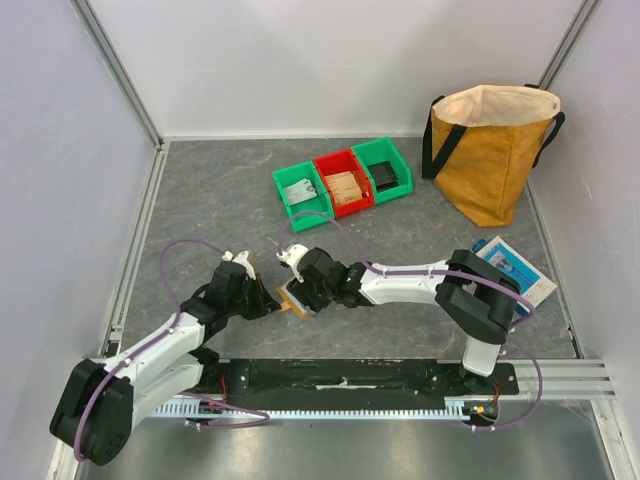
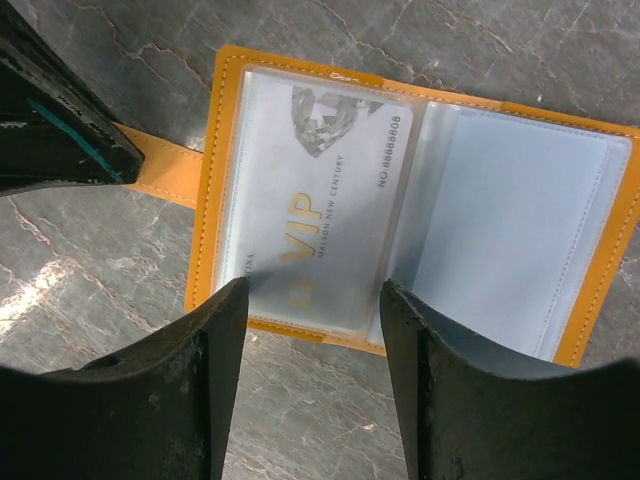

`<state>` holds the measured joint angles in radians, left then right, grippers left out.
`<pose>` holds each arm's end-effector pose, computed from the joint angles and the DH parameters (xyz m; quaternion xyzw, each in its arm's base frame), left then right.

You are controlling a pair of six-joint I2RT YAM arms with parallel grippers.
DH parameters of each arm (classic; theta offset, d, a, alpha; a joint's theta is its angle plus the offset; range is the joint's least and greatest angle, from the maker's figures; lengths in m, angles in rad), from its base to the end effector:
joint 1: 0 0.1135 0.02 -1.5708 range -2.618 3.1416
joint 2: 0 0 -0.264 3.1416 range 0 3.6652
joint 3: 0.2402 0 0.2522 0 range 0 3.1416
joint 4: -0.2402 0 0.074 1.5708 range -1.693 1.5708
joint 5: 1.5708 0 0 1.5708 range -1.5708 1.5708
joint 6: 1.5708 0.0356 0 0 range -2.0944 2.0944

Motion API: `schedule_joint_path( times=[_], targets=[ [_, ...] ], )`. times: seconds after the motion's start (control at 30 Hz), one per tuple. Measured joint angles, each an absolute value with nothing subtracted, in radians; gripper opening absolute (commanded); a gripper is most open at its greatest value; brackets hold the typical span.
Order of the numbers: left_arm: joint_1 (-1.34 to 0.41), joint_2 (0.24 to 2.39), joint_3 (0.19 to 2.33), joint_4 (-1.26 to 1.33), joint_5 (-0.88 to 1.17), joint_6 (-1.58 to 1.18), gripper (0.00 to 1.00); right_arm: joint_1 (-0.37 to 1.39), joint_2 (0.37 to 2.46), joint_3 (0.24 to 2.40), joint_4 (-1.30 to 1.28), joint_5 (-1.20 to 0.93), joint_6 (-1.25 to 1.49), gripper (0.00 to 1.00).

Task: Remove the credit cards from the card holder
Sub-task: Remove the credit card from the card holder.

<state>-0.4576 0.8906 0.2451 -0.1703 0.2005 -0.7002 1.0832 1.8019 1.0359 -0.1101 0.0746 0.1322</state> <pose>0.1407 -0.0772 0.1400 -0.0753 0.9226 -0.2785 0.2561 0.1751 0.3245 0.1598 -0.4189 0.8412 0.1654 0.2993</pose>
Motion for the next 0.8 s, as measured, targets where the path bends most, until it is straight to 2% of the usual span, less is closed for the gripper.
schedule_joint_path(
  times=[0.17,0.57,0.7,0.77,0.8],
  targets=[
    [-0.458,0.911,0.25,-0.167,0.201,-0.7,0.02,1.091,1.804,1.036,-0.11,0.059,0.145,0.68],
    [-0.458,0.927,0.265,-0.163,0.2,-0.7,0.07,1.132,1.795,1.032,-0.141,0.107,0.242,0.5],
    [-0.458,0.926,0.272,-0.166,0.2,-0.7,0.11,1.137,1.761,1.012,-0.146,0.109,0.278,0.51],
    [-0.458,0.925,0.282,-0.173,0.2,-0.7,0.12,1.137,1.74,1.004,-0.143,0.107,0.292,0.55],
    [-0.458,0.922,0.286,-0.176,0.2,-0.7,0.12,1.136,1.729,1.001,-0.142,0.109,0.298,0.6]
  ],
)
